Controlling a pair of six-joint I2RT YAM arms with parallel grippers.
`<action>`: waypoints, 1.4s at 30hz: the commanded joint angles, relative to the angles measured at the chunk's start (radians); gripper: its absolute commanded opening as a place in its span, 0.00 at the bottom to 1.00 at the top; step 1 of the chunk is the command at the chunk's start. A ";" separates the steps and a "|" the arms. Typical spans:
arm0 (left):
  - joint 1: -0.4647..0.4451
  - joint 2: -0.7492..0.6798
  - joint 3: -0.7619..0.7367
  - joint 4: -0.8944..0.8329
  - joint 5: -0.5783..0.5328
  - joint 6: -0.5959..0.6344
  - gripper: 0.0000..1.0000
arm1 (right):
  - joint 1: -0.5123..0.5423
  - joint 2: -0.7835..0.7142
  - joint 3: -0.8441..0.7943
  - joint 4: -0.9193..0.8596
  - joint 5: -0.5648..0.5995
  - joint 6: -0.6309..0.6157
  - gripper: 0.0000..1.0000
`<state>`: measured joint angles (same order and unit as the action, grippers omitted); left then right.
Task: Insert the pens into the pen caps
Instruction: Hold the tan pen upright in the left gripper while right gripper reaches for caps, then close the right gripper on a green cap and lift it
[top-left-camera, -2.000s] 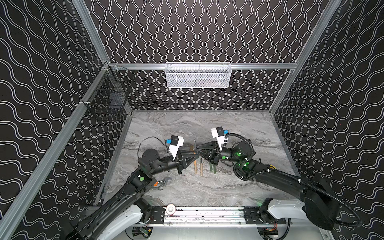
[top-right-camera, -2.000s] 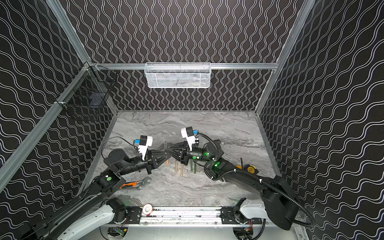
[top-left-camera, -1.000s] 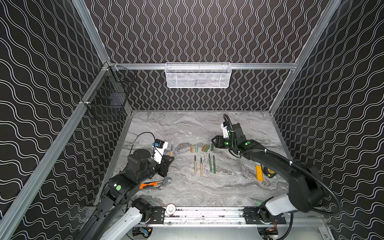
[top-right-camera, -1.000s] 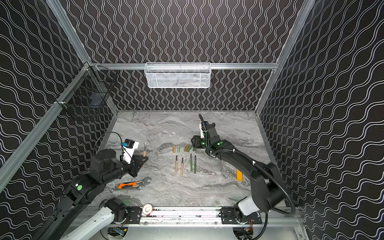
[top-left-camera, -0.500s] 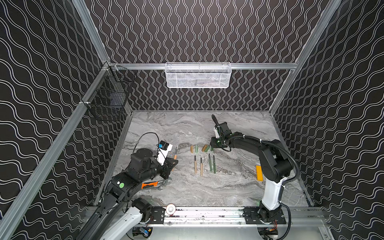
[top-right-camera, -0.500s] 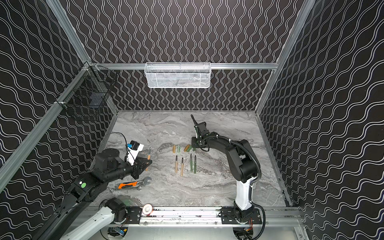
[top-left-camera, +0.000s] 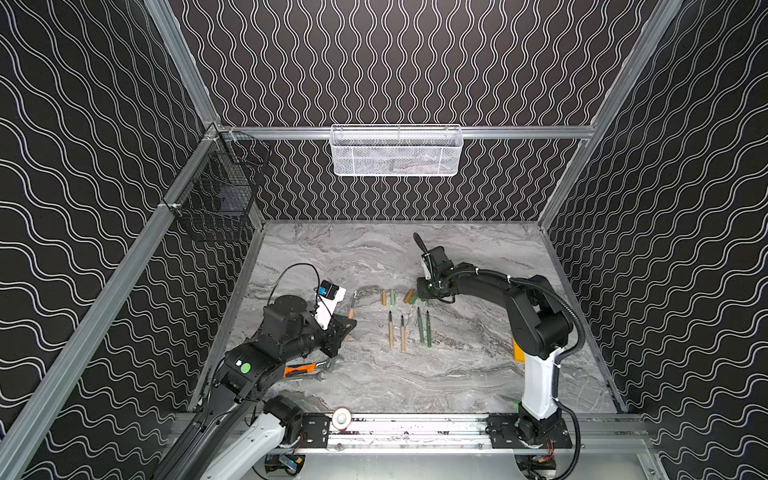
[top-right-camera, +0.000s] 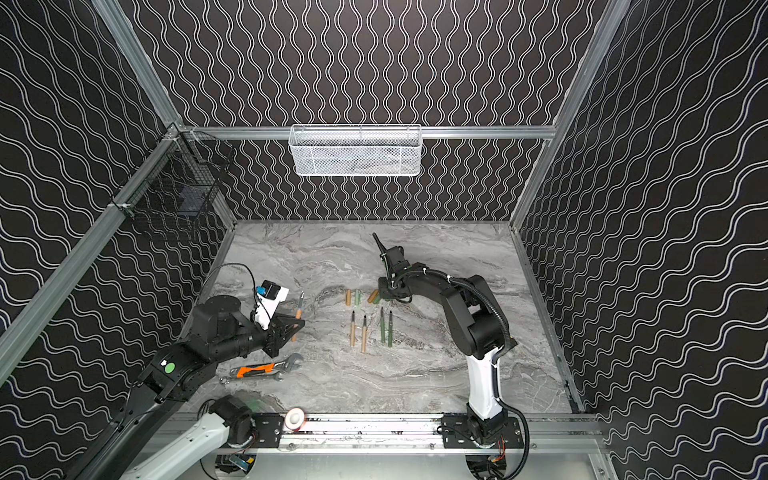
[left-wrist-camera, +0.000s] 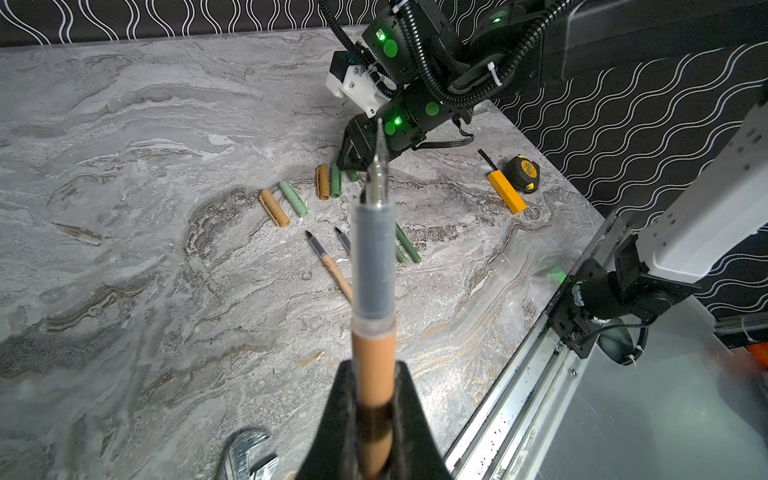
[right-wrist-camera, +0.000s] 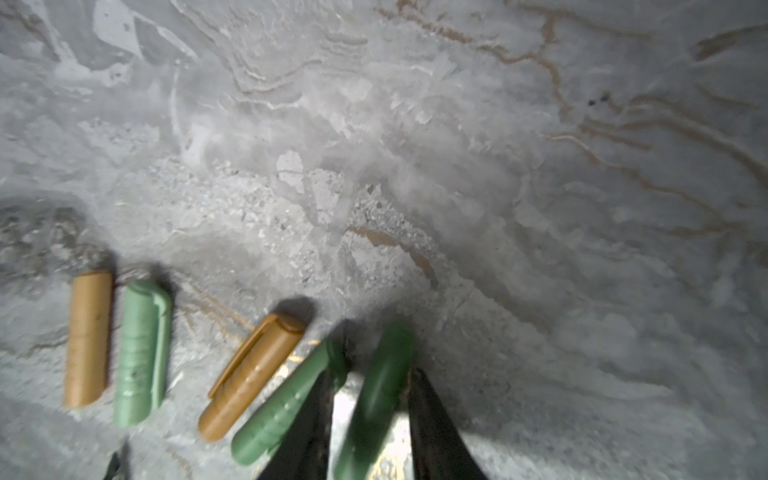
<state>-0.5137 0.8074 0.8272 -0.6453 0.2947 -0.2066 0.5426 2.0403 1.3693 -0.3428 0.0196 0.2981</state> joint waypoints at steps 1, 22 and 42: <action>0.005 -0.008 0.004 0.030 -0.001 0.004 0.00 | 0.011 0.018 0.030 -0.070 0.061 -0.017 0.30; 0.017 0.000 0.004 0.038 0.028 0.009 0.00 | 0.022 -0.013 0.064 -0.104 0.109 -0.045 0.19; -0.067 0.152 -0.111 0.442 0.286 -0.246 0.00 | -0.032 -0.666 -0.491 0.552 -0.463 0.027 0.18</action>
<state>-0.5480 0.9386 0.7433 -0.4137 0.5255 -0.3534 0.5129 1.4410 0.9382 0.0017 -0.2707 0.2604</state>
